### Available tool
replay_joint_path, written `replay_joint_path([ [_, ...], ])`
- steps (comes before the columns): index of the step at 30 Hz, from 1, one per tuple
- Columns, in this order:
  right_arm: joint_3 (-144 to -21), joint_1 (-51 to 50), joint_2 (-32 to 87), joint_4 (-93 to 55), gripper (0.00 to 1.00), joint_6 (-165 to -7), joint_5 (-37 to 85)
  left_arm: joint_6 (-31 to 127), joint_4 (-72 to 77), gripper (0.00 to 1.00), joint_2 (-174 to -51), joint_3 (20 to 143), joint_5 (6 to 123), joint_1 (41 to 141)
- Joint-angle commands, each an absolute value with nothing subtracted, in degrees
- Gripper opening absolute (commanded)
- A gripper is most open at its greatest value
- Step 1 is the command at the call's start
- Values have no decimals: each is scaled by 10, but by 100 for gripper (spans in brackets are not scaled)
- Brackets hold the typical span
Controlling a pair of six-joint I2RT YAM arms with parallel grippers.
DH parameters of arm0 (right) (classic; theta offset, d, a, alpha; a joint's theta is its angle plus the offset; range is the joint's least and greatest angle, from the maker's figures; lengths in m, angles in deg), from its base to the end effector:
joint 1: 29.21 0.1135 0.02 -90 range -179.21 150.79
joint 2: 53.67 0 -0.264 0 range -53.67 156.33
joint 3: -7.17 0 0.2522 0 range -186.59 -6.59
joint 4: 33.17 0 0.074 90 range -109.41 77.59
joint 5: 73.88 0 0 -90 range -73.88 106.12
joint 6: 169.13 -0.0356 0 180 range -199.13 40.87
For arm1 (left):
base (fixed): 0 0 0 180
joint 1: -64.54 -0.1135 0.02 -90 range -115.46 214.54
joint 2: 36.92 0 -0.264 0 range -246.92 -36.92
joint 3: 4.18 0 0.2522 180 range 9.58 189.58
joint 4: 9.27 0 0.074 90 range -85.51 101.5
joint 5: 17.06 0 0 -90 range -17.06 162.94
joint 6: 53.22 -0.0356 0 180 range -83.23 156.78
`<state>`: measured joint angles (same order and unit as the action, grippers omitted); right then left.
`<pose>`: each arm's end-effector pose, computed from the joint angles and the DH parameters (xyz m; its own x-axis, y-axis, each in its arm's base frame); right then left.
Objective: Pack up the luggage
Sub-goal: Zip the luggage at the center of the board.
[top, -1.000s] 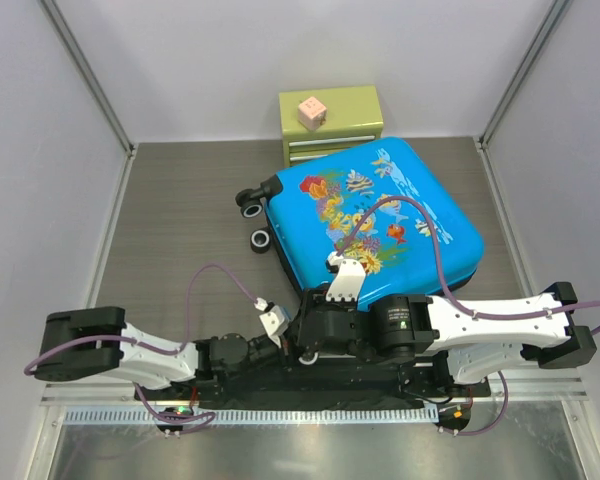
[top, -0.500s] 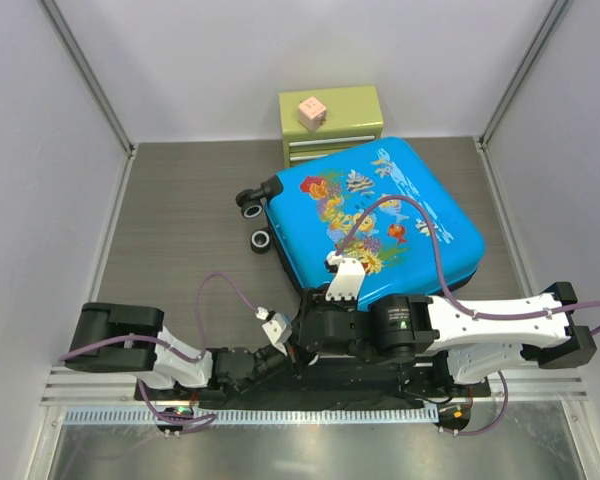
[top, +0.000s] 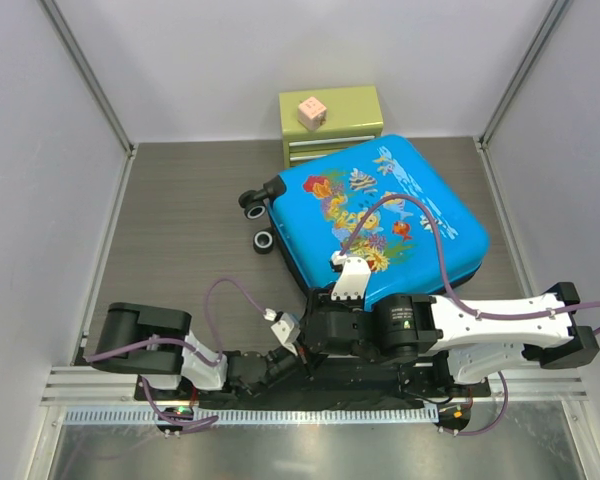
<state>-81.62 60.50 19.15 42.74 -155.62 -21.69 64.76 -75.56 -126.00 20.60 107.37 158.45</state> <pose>0.0230 0.2355 0.3467 -0.7677 0.1003 -0.6329 -0.1799 0.9142 0.3631 0.0045 -0.2293 0.1538 -0.4062 -0.2687 -0.8734 0.7596 0.4319 -0.4862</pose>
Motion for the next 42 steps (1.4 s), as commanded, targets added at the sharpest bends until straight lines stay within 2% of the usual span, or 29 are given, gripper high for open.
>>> replay_joint_path([
  [1, -839, 596, 195, 303, 1, -1579, -281, 638, -823, 0, -1292, 262, 946, 1618],
  [26, -838, 597, 193, 302, 1, -1579, -279, 669, -841, 0, -1345, 308, 914, 1632],
  [32, -826, 596, 181, 302, 1, -1585, -273, 682, -840, 0, -1324, 280, 974, 1632],
  [36, -804, 596, 164, 317, 3, -1602, -258, 718, -839, 28, -1304, 230, 1029, 1632],
  [38, -797, 597, 154, 331, 6, -1606, -256, 732, -838, 39, -1294, 215, 1040, 1632],
  [39, -791, 596, 145, 336, 7, -1608, -256, 737, -834, 49, -1288, 204, 1054, 1631],
  [42, -785, 597, 125, 368, 11, -1614, -255, 751, -804, 57, -1250, 185, 1085, 1631],
])
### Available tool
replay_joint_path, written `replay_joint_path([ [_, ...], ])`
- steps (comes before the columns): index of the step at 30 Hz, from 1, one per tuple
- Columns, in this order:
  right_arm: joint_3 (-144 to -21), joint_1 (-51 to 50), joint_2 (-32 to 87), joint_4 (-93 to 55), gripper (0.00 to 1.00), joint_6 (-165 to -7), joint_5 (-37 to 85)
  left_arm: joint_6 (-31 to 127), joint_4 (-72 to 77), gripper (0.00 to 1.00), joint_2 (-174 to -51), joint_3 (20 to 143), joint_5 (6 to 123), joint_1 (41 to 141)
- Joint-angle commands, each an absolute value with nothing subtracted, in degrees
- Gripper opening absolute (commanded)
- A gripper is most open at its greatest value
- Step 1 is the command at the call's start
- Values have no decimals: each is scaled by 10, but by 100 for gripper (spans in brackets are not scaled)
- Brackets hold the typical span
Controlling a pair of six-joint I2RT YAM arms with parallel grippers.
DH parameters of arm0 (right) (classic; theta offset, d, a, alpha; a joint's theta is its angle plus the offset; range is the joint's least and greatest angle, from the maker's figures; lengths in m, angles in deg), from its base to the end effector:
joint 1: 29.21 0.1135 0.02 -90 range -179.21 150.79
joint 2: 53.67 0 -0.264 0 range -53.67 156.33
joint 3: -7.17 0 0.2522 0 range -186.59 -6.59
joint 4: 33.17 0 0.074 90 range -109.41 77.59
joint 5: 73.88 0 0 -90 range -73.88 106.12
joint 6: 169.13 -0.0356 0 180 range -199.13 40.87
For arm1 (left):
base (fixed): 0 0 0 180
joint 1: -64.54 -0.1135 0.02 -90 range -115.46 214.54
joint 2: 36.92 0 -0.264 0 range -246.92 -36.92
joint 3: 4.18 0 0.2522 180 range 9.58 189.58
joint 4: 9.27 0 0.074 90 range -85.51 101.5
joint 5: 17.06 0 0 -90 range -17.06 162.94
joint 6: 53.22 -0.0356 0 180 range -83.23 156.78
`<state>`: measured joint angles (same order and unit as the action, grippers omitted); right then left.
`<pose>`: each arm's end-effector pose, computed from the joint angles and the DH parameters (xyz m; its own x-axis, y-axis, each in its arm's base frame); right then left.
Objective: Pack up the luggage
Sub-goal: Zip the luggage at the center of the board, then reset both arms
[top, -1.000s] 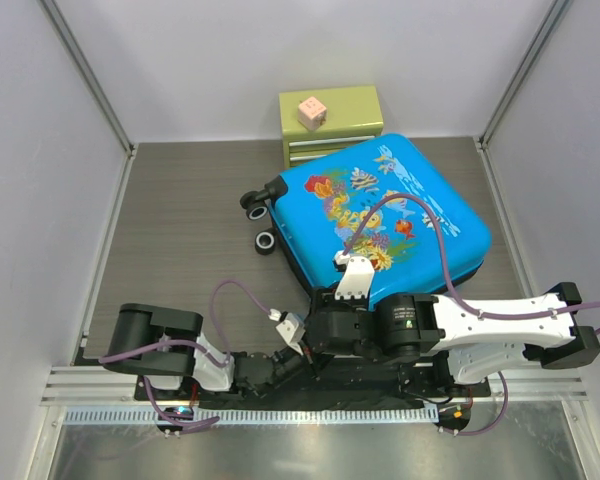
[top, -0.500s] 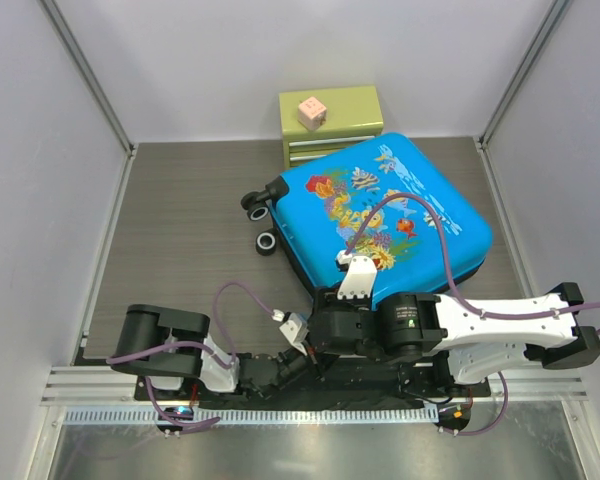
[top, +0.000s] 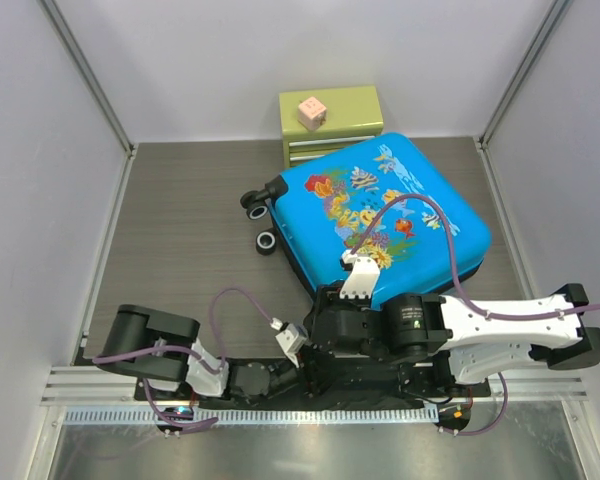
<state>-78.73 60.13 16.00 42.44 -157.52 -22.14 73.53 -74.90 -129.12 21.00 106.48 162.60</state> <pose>0.0246 0.2221 0.3438 -0.7675 0.1446 -0.6245 -0.1476 0.9082 0.3917 -0.0131 -0.2327 0.1426 -0.5374 -0.2381 -0.8090 0.7253 0.3589 -0.5874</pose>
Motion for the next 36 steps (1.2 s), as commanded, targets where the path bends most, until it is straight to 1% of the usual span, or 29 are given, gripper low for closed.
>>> replay_joint_path([
  [1, -785, 596, 122, 375, 15, -1614, -254, 755, -785, 60, -1235, 183, 1095, 1631],
  [2, -785, 597, 117, 382, 18, -1614, -253, 759, -757, 65, -1185, 181, 1105, 1632],
  [3, -786, 596, 114, 396, 20, -1613, -252, 764, -672, 65, -1157, 184, 1116, 1632],
  [5, -786, 597, 101, 407, 32, -1612, -251, 770, -534, 66, -1080, 202, 1148, 1631],
  [6, -787, 597, 95, 415, 37, -1610, -249, 775, -339, 68, -1002, 246, 1160, 1629],
  [7, -787, 597, 88, 417, 48, -1603, -247, 784, -249, 69, -972, 270, 1195, 1627],
  [8, -787, 596, 85, 419, 54, -1598, -244, 786, -180, 70, -945, 298, 1213, 1623],
  [9, -789, 596, 82, 420, 59, -1594, -241, 789, -85, 71, -885, 303, 1224, 1620],
  [10, -791, 597, 79, 425, 72, -1586, -237, 791, -52, 71, -855, 304, 1233, 1615],
  [11, -793, 596, 75, 430, 78, -1582, -226, 793, -26, 72, -817, 300, 1240, 1601],
  [12, -799, 596, 72, 443, 83, -1581, -220, 794, 26, 72, -785, 299, 1243, 1595],
  [13, -802, 596, 71, 450, 89, -1577, -215, 800, 50, 72, -721, 300, 1249, 1589],
  [14, -804, 596, 65, 457, 93, -1574, -203, 805, 88, 72, -693, 307, 1266, 1582],
  [15, -809, 596, 62, 471, 95, -1571, -199, 812, 159, 72, -669, 315, 1277, 1580],
  [16, -811, 597, 58, 477, 100, -1569, -197, 822, 200, 72, -628, 324, 1288, 1578],
  [17, -816, 597, 53, 484, 100, -1565, -197, 849, 243, 72, -614, 347, 1305, 1578],
  [18, -823, 597, 44, 496, 100, -1563, -204, 867, 335, 72, -601, 362, 1333, 1578],
  [20, -831, 597, 30, 505, 100, -1556, -223, 924, 424, 71, -584, 414, 1364, 1578],
  [21, -838, 597, 15, 509, 100, -1547, -257, 937, 493, 71, -584, 432, 1392, 1577],
  [23, -849, 596, 2, 504, 100, -1528, -299, 948, 553, 69, -598, 485, 1414, 1576],
  [27, -888, 581, -8, 491, 100, -1431, -363, 935, 596, 69, -656, 576, 1463, 1576],
  [28, -896, 563, -2, 491, 100, -1413, -365, 917, 588, 69, -664, 604, 1468, 1577],
  [32, -939, 519, 28, 485, 100, -1331, -368, 803, 488, 70, -693, 649, 1460, 1576],
  [34, -952, 509, 53, 478, 100, -1300, -367, 793, 486, 69, -708, 687, 1469, 1576],
  [36, -967, 496, 64, 473, 100, -1286, -370, 803, 516, 67, -729, 715, 1478, 1576],
])
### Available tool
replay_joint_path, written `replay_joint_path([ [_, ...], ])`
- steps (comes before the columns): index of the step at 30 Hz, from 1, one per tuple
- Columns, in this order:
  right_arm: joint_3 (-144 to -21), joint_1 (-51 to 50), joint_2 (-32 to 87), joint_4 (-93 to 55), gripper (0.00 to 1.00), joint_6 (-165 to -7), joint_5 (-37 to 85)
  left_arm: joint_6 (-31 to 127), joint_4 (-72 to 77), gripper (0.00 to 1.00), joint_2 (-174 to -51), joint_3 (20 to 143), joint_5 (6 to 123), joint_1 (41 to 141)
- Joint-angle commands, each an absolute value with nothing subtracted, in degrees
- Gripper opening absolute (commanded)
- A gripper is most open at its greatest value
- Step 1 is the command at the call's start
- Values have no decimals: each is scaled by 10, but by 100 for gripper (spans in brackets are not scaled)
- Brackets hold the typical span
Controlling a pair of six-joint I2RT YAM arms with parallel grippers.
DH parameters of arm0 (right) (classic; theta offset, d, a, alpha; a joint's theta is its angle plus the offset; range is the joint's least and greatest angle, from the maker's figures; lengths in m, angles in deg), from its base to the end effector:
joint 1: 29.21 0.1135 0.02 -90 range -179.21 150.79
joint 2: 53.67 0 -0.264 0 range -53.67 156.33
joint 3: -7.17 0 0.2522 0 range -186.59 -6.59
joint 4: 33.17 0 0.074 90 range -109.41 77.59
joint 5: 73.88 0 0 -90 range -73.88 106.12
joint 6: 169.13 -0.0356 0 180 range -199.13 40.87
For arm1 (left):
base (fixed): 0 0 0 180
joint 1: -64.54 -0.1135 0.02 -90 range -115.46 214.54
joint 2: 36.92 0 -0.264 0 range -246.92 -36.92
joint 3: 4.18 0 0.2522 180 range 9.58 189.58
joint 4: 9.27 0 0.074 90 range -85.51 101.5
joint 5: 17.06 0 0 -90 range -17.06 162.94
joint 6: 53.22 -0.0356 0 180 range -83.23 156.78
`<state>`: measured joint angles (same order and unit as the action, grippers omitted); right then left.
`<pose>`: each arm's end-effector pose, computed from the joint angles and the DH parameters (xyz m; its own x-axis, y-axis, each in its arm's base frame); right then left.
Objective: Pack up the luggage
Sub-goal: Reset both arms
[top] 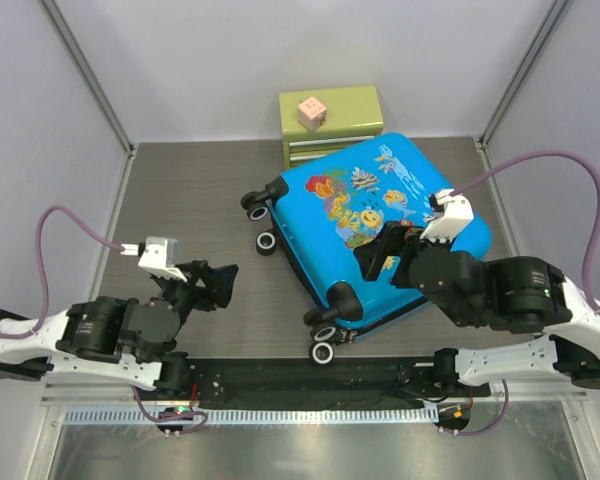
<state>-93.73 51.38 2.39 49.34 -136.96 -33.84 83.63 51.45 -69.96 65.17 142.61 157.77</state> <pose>0.0478 0.1220 0.4511 -0.5066 0.2741 -0.8175 -0.2006 0.8846 0.4209 0.0288 -0.0823 0.3711 -0.2722 -0.3255 -0.9055 0.2871 0.8707 -0.3993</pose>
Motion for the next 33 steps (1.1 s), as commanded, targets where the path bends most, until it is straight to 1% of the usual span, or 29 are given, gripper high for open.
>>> replay_joint_path([
  [1, -969, 493, 67, 471, 100, -1283, -373, 786, 520, 68, -737, 740, 1480, 1576],
  [4, -962, 481, 61, 456, 100, -1277, -385, 737, 515, 74, -772, 776, 1490, 1576],
  [7, -948, 476, 43, 442, 100, -1275, -388, 706, 499, 74, -802, 793, 1505, 1576],
  [11, -929, 475, 23, 439, 100, -1284, -394, 635, 427, 76, -810, 788, 1511, 1577],
  [15, -916, 474, 15, 436, 100, -1292, -397, 616, 397, 86, -810, 784, 1513, 1576],
  [16, -914, 474, 14, 436, 100, -1295, -398, 613, 393, 90, -810, 786, 1513, 1576],
  [18, -909, 474, 12, 436, 100, -1298, -400, 604, 390, 94, -817, 789, 1510, 1576],
  [19, -909, 474, 11, 435, 100, -1300, -400, 602, 389, 99, -822, 794, 1510, 1576],
  [26, -906, 474, 11, 433, 100, -1302, -407, 582, 400, 100, -872, 834, 1519, 1577],
  [33, -902, 473, 8, 433, 100, -1309, -407, 578, 389, 100, -868, 829, 1518, 1576],
])
